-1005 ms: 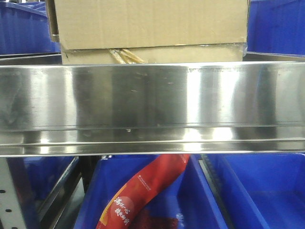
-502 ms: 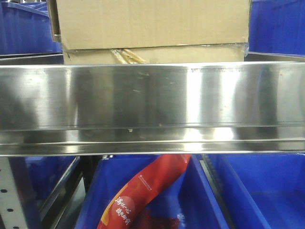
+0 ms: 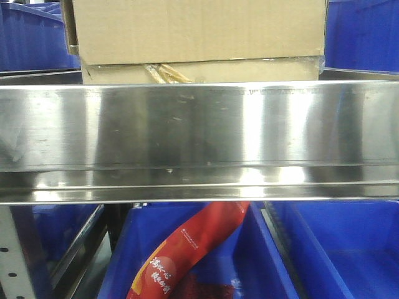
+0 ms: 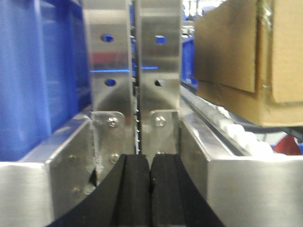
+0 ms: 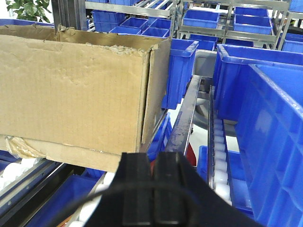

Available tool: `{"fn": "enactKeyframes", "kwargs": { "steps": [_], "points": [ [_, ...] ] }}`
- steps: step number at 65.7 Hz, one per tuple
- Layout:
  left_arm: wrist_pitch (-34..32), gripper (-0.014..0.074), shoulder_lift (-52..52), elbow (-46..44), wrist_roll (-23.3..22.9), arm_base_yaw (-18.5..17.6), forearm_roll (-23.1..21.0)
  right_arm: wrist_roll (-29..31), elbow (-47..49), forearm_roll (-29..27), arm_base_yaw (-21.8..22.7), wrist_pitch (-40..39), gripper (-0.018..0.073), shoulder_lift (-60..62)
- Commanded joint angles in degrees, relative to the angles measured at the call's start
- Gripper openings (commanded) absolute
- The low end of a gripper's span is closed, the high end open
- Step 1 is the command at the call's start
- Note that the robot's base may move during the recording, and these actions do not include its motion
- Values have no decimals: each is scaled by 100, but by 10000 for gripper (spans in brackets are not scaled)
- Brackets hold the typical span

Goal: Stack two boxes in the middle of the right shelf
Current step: 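Open both grippers and pull them back from the boxes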

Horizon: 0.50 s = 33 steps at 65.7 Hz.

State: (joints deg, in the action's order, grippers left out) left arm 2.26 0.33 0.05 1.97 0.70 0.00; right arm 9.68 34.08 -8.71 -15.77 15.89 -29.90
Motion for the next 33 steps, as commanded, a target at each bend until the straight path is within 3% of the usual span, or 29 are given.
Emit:
{"fn": "enactKeyframes", "kwargs": {
  "steps": [1, 33],
  "points": [
    [-190, -111, -33, -5, 42, 27, 0, 31, -16, 46, 24, -142, -162, 25],
    [-190, -111, -33, -5, 42, 27, 0, 31, -16, 46, 24, -142, -162, 25]
  ]
}}
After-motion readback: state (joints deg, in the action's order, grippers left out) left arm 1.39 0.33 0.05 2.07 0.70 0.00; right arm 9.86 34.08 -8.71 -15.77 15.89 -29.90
